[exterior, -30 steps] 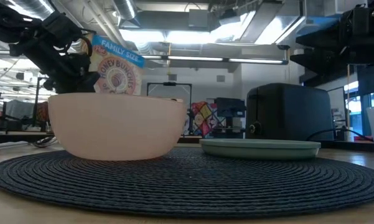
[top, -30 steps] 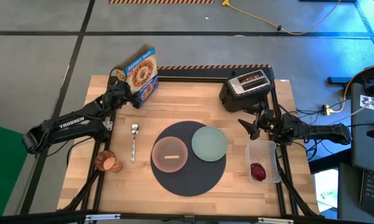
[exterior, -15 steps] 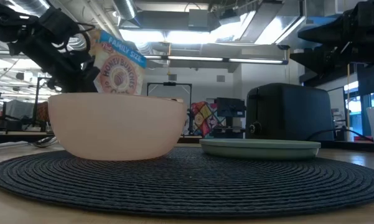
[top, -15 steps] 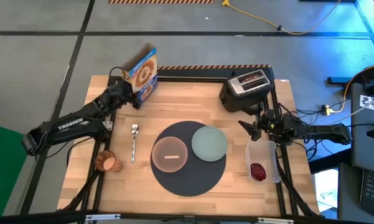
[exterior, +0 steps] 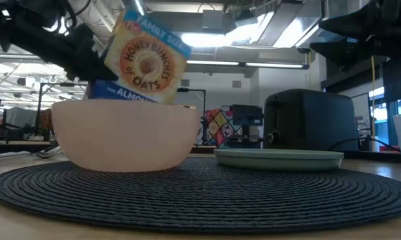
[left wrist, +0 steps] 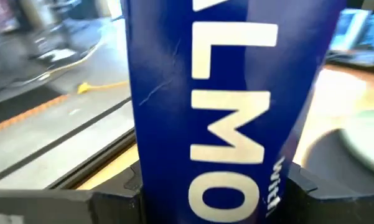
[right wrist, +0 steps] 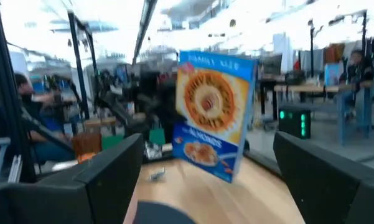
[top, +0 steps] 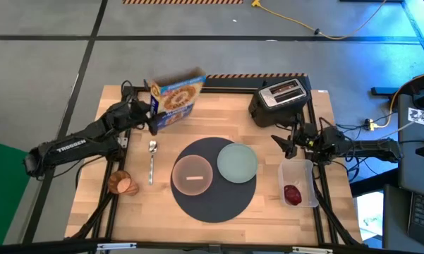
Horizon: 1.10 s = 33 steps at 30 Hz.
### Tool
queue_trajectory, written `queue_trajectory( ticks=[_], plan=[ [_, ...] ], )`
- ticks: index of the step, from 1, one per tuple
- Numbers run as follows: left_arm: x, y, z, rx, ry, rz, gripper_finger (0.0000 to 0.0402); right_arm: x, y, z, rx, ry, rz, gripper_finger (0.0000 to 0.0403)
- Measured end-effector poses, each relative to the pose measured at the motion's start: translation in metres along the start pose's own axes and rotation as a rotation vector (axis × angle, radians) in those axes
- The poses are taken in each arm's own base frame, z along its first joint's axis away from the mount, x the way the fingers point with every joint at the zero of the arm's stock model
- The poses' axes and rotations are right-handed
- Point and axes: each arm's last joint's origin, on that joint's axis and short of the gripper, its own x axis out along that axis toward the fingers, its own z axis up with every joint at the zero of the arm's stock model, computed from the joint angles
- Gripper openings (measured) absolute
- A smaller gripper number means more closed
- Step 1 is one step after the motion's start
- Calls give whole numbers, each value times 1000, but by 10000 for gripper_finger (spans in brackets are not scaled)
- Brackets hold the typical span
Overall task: Arrange a breakfast setting
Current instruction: Pour the cereal from the box into the orange bowl
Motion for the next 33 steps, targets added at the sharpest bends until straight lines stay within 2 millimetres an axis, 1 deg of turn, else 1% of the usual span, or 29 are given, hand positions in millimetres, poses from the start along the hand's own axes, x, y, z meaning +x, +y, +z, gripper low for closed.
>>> queue_trajectory(
  ticks=[4,8,11,15,20,23,28,33],
  plan=[
    [-4,-10,9,20,-99,-105,194,15,4,4,-1,72,8,348],
    [-7,-18,20,38,-215,-180,194,36,9,9,-17,139,-2,348],
    [-6,-22,20,72,-219,-176,194,50,11,12,-31,177,-46,348],
    [-5,-26,20,74,-214,-193,194,66,15,11,-39,218,-38,348],
    [-8,-36,33,55,-353,-301,194,85,20,0,-35,218,-3,348],
    [-11,-41,41,39,-445,-350,194,96,23,0,-44,198,18,348],
    [-11,-50,45,28,-493,-399,194,117,30,8,-88,176,68,348],
    [-5,-60,45,25,-502,-444,194,141,36,13,-144,182,104,348]
  ],
)
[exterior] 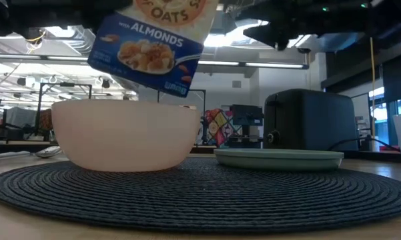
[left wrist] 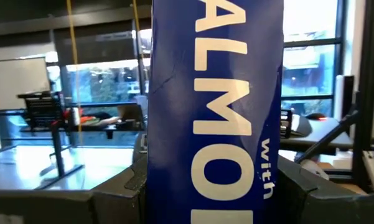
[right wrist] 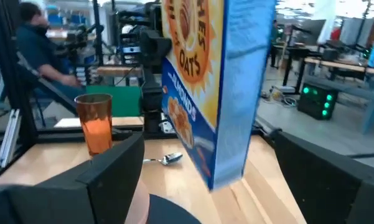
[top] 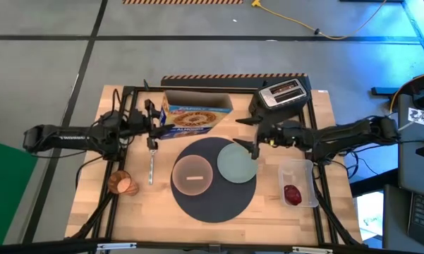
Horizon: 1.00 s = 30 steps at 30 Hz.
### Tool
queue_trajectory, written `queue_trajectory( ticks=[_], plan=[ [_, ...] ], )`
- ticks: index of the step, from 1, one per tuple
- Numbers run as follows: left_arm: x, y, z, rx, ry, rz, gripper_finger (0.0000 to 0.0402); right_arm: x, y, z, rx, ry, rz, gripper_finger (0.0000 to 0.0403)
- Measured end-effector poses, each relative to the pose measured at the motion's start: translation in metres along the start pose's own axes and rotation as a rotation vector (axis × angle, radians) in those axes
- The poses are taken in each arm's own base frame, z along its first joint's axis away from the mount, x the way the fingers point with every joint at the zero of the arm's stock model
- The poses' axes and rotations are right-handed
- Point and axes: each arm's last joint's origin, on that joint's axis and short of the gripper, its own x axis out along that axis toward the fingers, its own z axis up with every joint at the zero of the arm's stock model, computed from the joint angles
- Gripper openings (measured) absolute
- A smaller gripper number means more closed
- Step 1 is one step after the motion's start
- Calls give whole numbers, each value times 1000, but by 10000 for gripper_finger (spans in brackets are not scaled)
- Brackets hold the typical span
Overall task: Arrange a breakfast setting
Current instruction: Pour the cereal from the box into the orange bowl
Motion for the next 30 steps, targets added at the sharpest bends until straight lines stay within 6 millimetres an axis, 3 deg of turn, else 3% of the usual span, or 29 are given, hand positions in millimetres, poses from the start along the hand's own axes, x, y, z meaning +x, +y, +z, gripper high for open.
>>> queue_trajectory(
  ticks=[5,9,15,23,30],
  plan=[
    [8,-10,1,-16,-66,-75,194,17,-10,3,-13,4,-5,348],
    [11,-15,0,-17,-75,-92,194,23,-18,6,45,-46,113,348],
    [15,-15,0,-20,-114,-64,194,35,-16,6,44,-46,220,348],
    [20,-16,1,-30,-140,-78,194,57,-23,6,38,-56,174,348],
    [24,-16,9,-30,-161,-91,194,77,-19,5,34,-10,269,340]
  ],
)
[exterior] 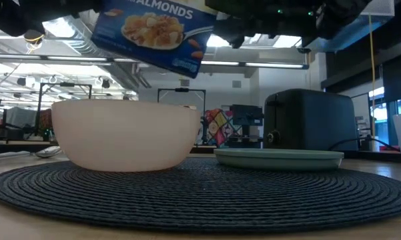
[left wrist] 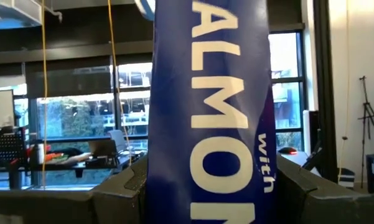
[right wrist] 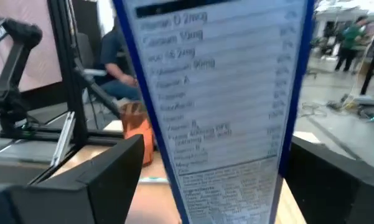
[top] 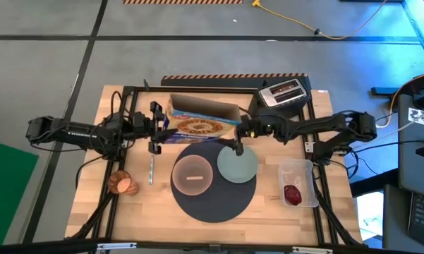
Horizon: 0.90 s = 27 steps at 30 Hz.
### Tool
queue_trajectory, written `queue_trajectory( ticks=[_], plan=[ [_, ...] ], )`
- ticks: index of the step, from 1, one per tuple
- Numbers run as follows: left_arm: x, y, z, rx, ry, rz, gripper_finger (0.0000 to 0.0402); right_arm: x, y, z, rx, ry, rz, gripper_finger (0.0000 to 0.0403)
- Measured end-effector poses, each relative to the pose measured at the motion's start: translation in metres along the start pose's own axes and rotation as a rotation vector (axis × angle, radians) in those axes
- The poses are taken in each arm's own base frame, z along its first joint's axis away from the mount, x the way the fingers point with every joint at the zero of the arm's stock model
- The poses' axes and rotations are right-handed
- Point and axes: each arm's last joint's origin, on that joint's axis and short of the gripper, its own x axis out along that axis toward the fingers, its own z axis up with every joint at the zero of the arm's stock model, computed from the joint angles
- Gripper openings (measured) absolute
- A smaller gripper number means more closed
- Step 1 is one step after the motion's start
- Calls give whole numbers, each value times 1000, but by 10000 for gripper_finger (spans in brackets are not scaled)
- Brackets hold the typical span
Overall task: Arrange a breakfast setting
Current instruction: Pour the cereal from the box into the orange bowl
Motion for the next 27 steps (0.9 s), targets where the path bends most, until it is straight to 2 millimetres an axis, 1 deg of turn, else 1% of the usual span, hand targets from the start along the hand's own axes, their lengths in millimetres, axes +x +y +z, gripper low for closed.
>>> queue_trajectory(
  ticks=[3,11,14,17,21,24,27],
  plan=[
    [2,0,0,0,9,-5,194,3,-1,-3,8,4,-1,306],
    [3,0,-2,1,20,-3,194,3,-2,-1,8,-11,-9,160],
    [1,-5,0,9,11,-61,205,-1,-7,3,3,-26,1,126],
    [-2,-9,5,41,-1,-85,233,-9,-14,15,10,-71,55,114],
    [-10,-11,12,74,23,9,287,-20,-24,26,40,-107,122,118],
    [-13,-11,7,81,97,35,327,-22,-28,26,56,-104,122,121],
    [-12,-12,-3,53,187,30,359,-22,-28,27,51,-110,125,121]
  ],
)
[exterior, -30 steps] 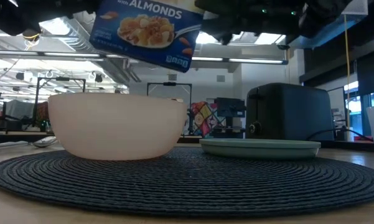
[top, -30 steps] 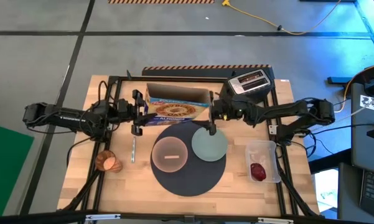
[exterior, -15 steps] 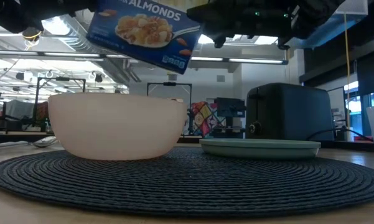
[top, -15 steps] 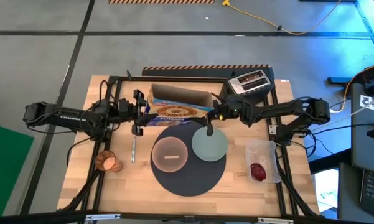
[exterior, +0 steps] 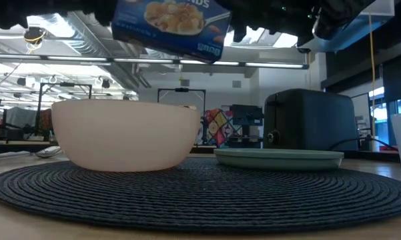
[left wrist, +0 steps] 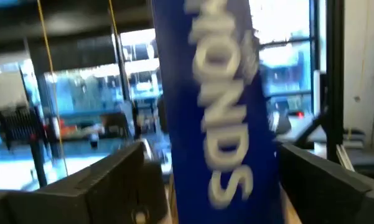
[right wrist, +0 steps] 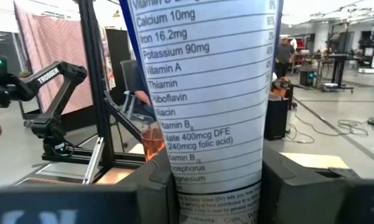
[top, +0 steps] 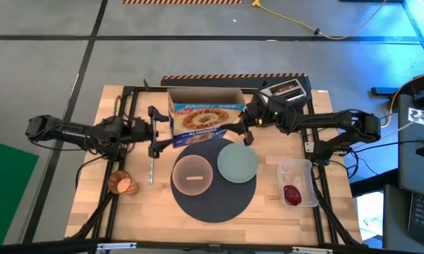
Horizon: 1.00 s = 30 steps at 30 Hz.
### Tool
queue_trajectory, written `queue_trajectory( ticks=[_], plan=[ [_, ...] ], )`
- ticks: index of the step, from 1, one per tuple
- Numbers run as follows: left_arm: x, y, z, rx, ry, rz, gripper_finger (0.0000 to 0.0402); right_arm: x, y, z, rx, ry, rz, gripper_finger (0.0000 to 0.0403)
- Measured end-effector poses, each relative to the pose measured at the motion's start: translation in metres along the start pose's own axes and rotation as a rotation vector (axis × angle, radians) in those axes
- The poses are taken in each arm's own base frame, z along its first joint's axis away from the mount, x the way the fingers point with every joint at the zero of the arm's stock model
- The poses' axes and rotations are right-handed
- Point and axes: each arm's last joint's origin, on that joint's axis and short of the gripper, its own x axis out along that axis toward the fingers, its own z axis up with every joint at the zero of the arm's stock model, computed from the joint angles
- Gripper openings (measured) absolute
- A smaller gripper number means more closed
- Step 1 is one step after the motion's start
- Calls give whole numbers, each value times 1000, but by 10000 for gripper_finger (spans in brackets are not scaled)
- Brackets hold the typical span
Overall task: Arrange a breakfast setting
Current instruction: Pour the cereal from the box into the orange bowl
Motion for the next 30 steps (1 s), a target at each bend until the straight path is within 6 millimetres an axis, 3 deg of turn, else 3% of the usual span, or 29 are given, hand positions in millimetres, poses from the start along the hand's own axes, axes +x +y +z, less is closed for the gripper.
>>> queue_trajectory(
  ticks=[6,11,23,30],
  plan=[
    [11,-4,-21,6,129,11,397,0,1,4,-22,-41,17,122],
    [14,-7,-22,12,113,0,388,1,1,2,-17,-33,16,122],
    [14,-7,-25,21,142,13,299,1,1,2,-68,-31,12,126],
    [14,-7,-26,66,157,33,244,1,0,-1,-52,3,10,184]
  ],
)
